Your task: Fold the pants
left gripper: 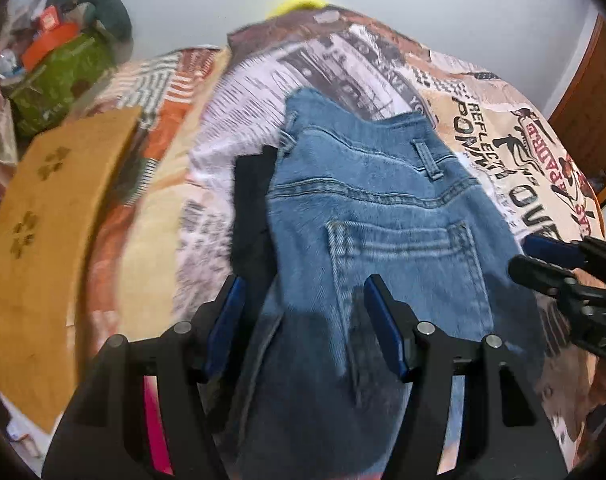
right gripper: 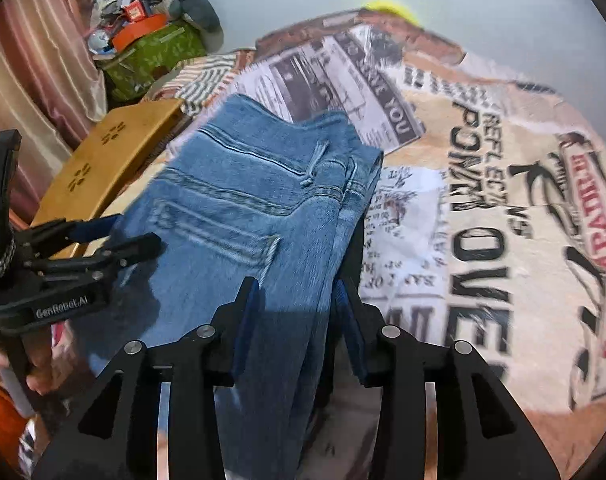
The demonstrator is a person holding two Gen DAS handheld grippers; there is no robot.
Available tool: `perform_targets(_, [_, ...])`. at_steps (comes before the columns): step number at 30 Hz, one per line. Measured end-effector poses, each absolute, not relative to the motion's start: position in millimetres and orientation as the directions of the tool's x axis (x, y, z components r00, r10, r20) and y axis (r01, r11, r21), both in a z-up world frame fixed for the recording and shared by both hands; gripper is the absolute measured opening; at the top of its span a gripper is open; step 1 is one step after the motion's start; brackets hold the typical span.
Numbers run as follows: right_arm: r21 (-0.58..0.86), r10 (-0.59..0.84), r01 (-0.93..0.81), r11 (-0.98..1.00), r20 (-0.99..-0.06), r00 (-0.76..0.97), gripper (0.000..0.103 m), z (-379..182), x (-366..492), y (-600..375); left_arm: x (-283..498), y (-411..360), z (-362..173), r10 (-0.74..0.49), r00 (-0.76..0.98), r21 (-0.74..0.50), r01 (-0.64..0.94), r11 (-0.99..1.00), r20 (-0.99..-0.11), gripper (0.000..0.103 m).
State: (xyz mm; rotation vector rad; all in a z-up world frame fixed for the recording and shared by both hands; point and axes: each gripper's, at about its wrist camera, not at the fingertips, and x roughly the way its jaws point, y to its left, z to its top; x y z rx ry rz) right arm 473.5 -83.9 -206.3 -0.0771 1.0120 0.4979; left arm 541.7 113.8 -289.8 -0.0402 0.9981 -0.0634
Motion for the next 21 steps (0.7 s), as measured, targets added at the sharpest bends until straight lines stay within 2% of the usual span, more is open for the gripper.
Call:
perform_targets(9, [0.163,0.446,-0.481,0.861,-0.696,0.563,0.037,-106.6,396.9,-106.1,440.8,114.3,-184.5,-0.023,0.675,0.006,0.04,0.999,-0.737,0.062])
perform_targets(18, [0.156,0.531,-0.532,0.832,-0.498,0.686,0.037,-16.7,294.5,-134.7,301.6,91.0,-70.1,-0.063,0.831,0.033,0.097,0.995,-0.552,0.062])
perform_targets(21, [0.133,0.553,-0.556,0.82,-0.434,0.711,0.037,3.4,257.4,-141.7,253.8,80.7,-43.5,-0.042,0.873,0.069,0.086,0.994,-0.485,0.062])
